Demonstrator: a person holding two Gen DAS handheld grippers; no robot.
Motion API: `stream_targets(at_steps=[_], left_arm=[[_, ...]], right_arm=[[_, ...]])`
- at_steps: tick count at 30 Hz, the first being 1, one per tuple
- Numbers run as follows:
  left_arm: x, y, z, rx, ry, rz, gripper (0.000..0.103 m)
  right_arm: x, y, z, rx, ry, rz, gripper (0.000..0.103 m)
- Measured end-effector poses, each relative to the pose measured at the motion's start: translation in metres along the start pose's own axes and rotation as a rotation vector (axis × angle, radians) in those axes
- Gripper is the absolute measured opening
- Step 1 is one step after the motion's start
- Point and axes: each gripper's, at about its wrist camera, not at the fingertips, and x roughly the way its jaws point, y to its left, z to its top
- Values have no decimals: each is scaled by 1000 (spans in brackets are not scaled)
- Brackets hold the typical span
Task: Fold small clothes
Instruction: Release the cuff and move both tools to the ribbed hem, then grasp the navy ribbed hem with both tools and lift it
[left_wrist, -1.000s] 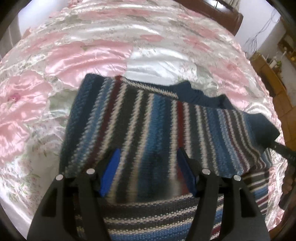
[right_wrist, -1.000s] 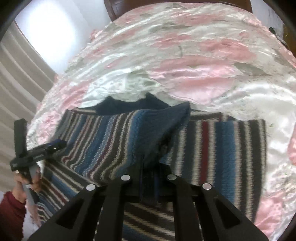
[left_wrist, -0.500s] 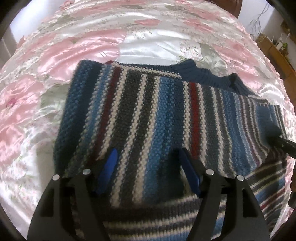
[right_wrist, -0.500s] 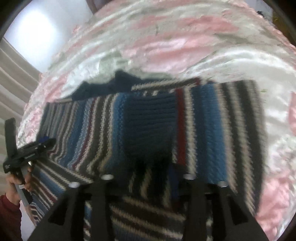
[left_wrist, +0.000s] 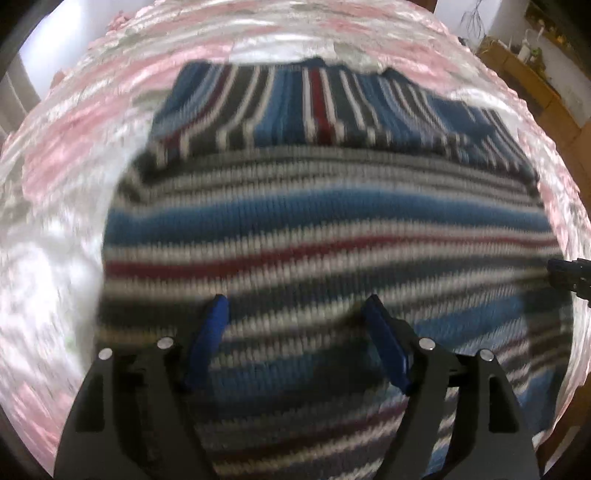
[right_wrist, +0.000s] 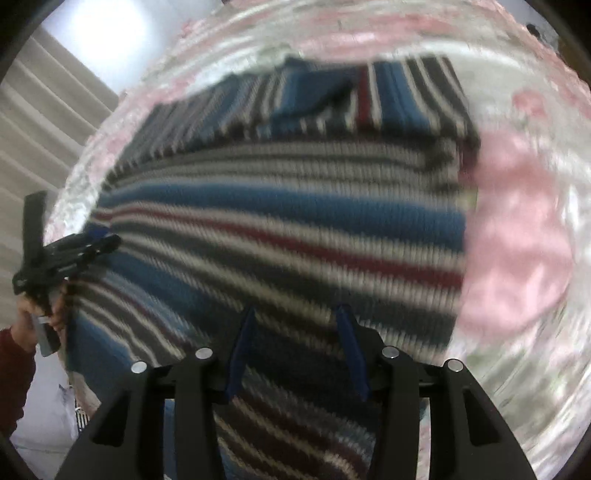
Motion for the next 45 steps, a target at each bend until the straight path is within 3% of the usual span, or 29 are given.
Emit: stream_targets(at_steps=[7,11,16,21,26,33,34,37,39,43,44,45], left_arm=[[-4,-1,-15,-18,-10,26,76],[-29,3,-17,-78,15,0,76],[-72,5,-51,-86,2,48,85],[-85,27,-95,-159,54,82,89],[-86,50,-138,-268,113,35,89],[-83,33,-157,-256,130,-25,89],[-82,30,-159,-265,138,-60,89],[-81,19,-160,-234,134,-34,89],[-82,17,-160,-249,133,-62,74],[-83,19,-157,-257,146,-35,60],[-84,20,-158,-261,145,-23,56],[-85,22,-158,-263,144,-25,45]], right_arm=[[9,5,-10,19,-40,-44,52],[-15,5,-14,81,-42,34,53],[-55,9,-52,69,-49,-24,60],[-60,12,-99,103,4,-46,66],[-52,23,-137,109,37,-18,70],[-43,21,-163,197,53,36,69],[-44,22,-164,201,50,37,68],[-40,25,-164,214,43,69,57],[-37,26,-162,214,47,66,49],[-39,28,-158,187,47,45,19],[-41,27,-159,181,46,39,17],[-43,27,-159,173,43,42,14]])
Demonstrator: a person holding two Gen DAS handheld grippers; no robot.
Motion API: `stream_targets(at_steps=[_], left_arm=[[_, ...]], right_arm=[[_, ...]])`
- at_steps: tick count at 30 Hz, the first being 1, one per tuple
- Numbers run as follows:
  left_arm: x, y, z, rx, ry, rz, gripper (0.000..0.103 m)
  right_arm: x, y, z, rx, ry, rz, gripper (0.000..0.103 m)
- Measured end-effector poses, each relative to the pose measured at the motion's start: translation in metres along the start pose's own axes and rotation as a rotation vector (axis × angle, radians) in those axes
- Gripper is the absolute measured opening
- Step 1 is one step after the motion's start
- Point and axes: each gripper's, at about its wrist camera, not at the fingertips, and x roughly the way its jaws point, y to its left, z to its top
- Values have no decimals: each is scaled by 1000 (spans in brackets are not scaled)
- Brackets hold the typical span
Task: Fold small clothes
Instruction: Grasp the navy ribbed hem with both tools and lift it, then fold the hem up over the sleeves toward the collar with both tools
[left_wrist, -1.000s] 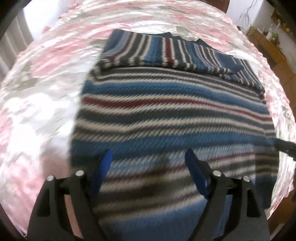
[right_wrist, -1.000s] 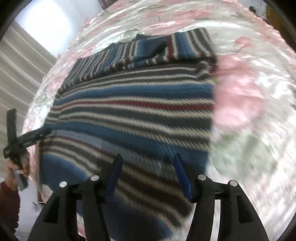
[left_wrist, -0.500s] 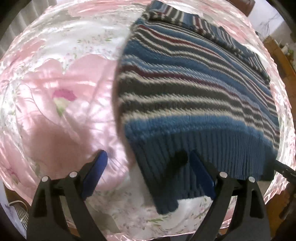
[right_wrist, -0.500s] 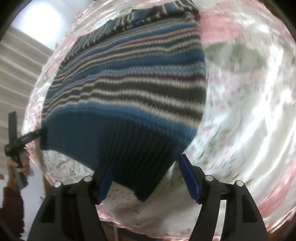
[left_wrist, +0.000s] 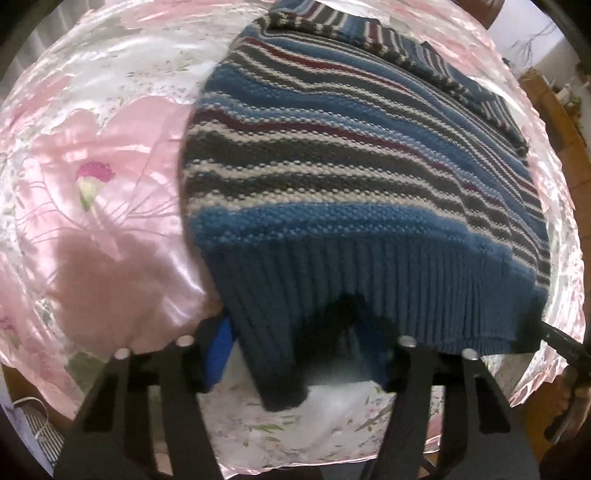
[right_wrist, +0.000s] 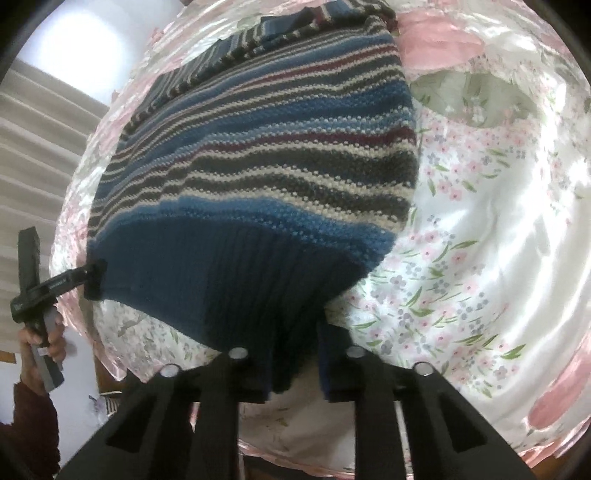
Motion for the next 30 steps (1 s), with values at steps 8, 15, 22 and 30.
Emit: stream_targets(at_steps=[8,15,22,30], left_arm=[[-24,13,10,-77,-44,-98,9],[-52,-3,35,-73,-124,-207,8],[-58,6,89,-120,-203,-232,8],[-7,9,154,-164,-175,-213,8]], right_arm=[[-36,-4,9,13,-56,146,10],[-76,-3,48,14,-134,243,9],[-87,-14,119,31,-181,241,9],[-39,-36,183,116,-105,225,9]])
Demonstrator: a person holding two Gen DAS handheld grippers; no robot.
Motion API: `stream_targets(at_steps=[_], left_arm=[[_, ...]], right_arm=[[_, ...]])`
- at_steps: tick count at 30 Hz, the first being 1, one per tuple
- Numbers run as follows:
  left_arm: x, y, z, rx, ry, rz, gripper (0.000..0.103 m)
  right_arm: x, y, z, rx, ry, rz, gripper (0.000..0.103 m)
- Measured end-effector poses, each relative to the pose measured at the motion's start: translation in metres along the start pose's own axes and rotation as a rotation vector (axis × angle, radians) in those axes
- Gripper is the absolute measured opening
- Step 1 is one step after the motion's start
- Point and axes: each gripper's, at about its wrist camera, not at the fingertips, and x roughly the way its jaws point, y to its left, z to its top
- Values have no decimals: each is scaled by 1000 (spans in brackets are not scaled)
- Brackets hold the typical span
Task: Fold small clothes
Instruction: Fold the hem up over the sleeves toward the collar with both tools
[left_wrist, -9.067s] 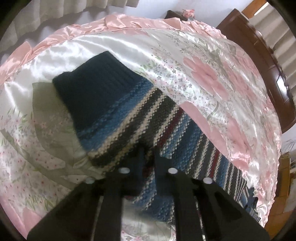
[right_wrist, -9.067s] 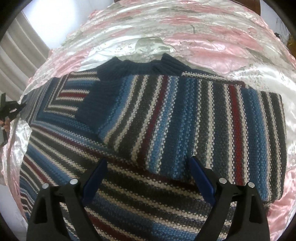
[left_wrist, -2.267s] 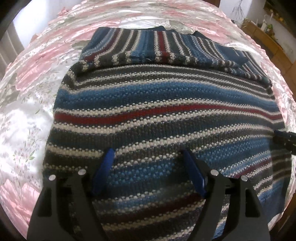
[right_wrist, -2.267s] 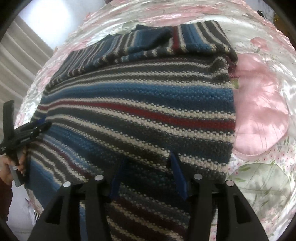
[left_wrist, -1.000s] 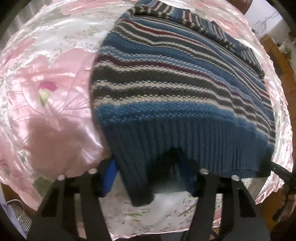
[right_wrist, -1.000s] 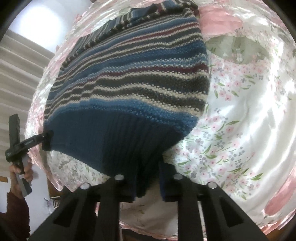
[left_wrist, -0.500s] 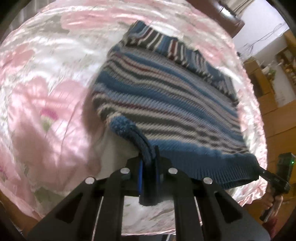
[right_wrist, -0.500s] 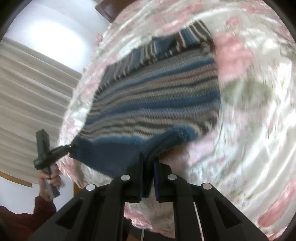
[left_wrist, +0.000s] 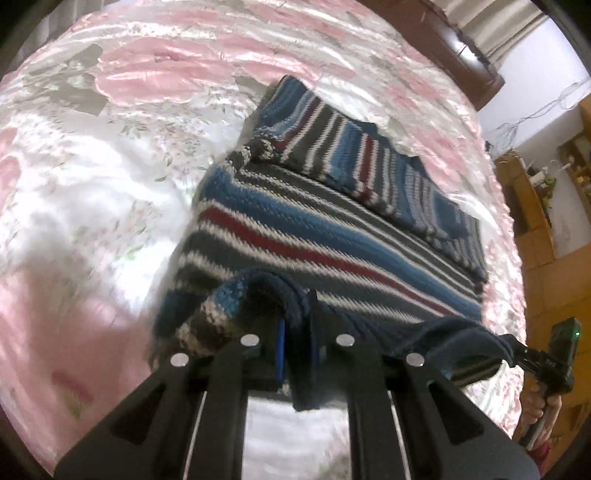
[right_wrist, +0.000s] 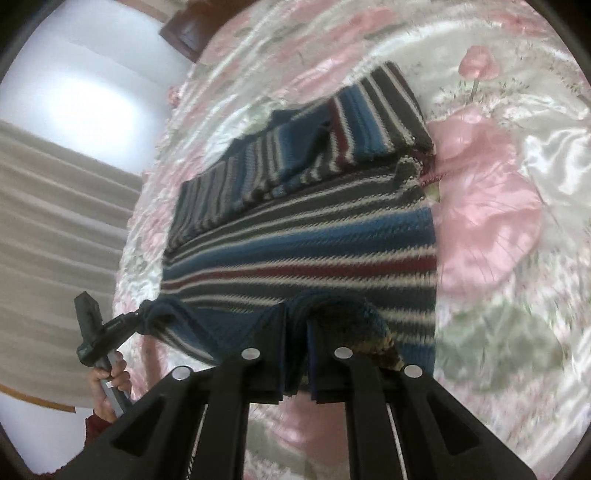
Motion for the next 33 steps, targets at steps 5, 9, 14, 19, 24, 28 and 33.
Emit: stream_targets(at_steps=[5,9,14,19,24,28,33], left_arm=[[40,5,18,-20,40,26,10],[55,8,25,-32,68,22,14],[30,15,31,-66,62,-75,40],[-25,15,37,-26,-115,7,74],[-22,-7,50,124,-110,77,74],[14,-32,55,269,-10,100,74],[59,-48,57,386,91,154,74]], right_arm=[[31,-26,18,69,54,3,9],[45,-41,27,112,89,21,12],[21,-43,32,83,26,6,42],[-7,-35,30,-6,-17,-70,46],[-13,-16,35,-109,-25,-98,57],[1,2,43,-198,12,-99,70],[34,19,53,-296,82,-143,77]])
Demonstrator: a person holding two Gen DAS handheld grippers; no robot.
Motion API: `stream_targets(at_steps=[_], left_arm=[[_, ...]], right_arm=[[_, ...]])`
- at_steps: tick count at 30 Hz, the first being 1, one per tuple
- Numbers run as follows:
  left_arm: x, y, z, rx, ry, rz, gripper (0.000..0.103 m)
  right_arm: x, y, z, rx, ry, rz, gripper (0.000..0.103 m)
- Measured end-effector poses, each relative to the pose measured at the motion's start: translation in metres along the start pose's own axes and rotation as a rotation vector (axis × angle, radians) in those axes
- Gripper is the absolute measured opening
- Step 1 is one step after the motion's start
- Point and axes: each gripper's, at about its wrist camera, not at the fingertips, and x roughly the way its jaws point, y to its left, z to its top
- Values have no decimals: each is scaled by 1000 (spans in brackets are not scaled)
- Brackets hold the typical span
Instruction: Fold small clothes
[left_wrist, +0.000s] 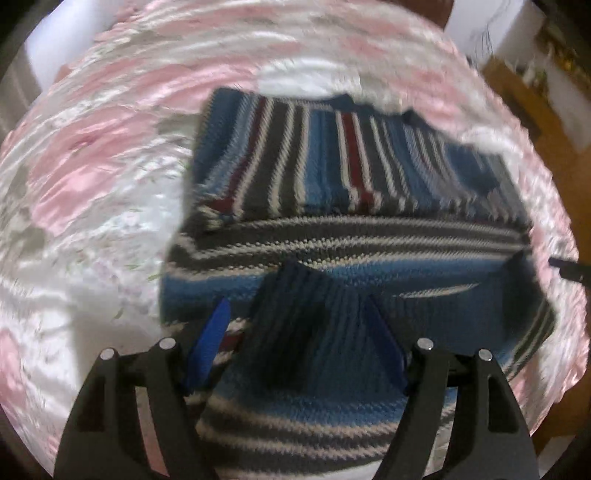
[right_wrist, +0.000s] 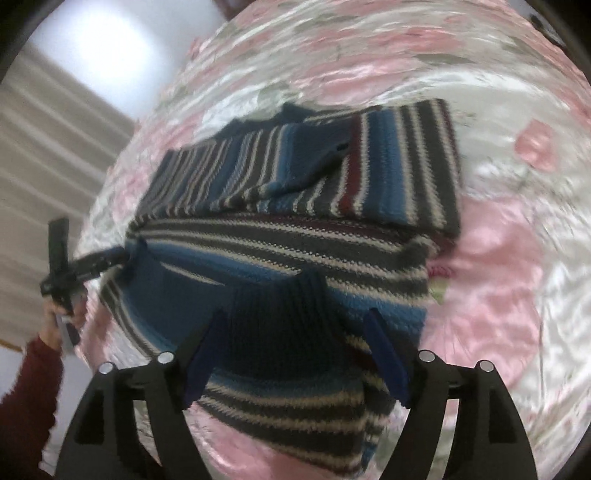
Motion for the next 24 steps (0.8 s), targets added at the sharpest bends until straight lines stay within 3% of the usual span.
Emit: stream_targets(at_steps=[12,14,15,16,18,19,20,24], left_arm=[[28,8,-5,22,54,-25,77],[30,5,-6,30,55,-16,77],[31,5,-5,32,55,-14,72],[31,4,-6,36,55,-7,64],[31,1,-6,44,52,-20,31],[28,-1,-6,41,51,-30,26],[25,-2,-6,38,48,-42,15],[8,-8,-13,48,2,-62,13]], right_arm=[[54,7,6,-76,130,12,79],[61,11,3,-99,137,1,69],[62,12,2,-109,139,-9,55],[63,14,1,-121,135,-29,48],[61,16,-1,-133,124,-49,22],[58,16,-2,-127,115,-34,15],[54,16,-3,-123,106,-19,14],[27,25,-10,-153,36,1,13]])
